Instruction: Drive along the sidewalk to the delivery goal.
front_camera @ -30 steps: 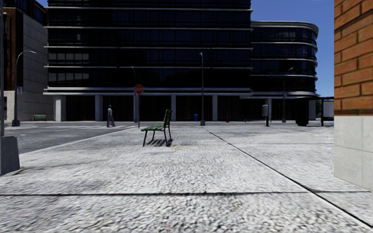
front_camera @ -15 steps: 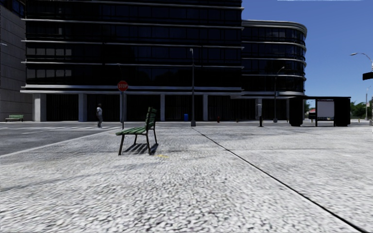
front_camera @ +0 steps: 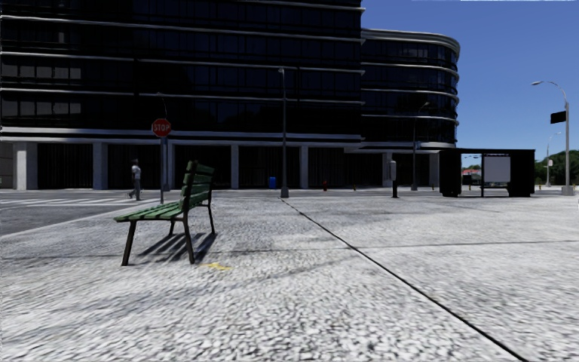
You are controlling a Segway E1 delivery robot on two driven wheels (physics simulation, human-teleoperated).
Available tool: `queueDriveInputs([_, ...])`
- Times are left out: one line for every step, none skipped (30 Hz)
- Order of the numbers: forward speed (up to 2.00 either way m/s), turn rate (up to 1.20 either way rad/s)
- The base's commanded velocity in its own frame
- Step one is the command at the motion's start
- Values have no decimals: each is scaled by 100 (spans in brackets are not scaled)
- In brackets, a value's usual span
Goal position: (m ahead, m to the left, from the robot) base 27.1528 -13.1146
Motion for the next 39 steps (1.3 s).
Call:
queueDriveInputs([200, -25])
queueDriveInputs([200, -25])
queueDriveInputs([200, -25])
queueDriveInputs([200, -25])
queueDriveInputs([200, -25])
queueDriveInputs([200, -25])
queueDriveInputs([200, -26])
queueDriveInputs([200, -26])
queueDriveInputs([200, -26])
queueDriveInputs([200, -26])
queueDriveInputs([200, -26])
queueDriveInputs([200, -26])
queueDriveInputs([200, -26])
queueDriveInputs([200, -27])
queueDriveInputs([200, -27])
queueDriveInputs([200, -27])
queueDriveInputs([200, -27])
queueDriveInputs([197, -28])
queueDriveInputs([196, -28])
queueDriveInputs([188, -28])
queueDriveInputs([179, -28])
queueDriveInputs([169, -29])
queueDriveInputs([166, -29])
queueDriveInputs([165, -29])
queueDriveInputs([165, -29])
queueDriveInputs([165, -29])
queueDriveInputs([165, -29])
queueDriveInputs([164, -31])
queueDriveInputs([164, -37])
queueDriveInputs([164, -41])
queueDriveInputs([164, -43])
queueDriveInputs([164, -43])
queueDriveInputs([164, -43])
queueDriveInputs([164, -43])
queueDriveInputs([164, -43])
queueDriveInputs([163, -43])
queueDriveInputs([163, -43])
queueDriveInputs([163, -43])
queueDriveInputs([163, -43])
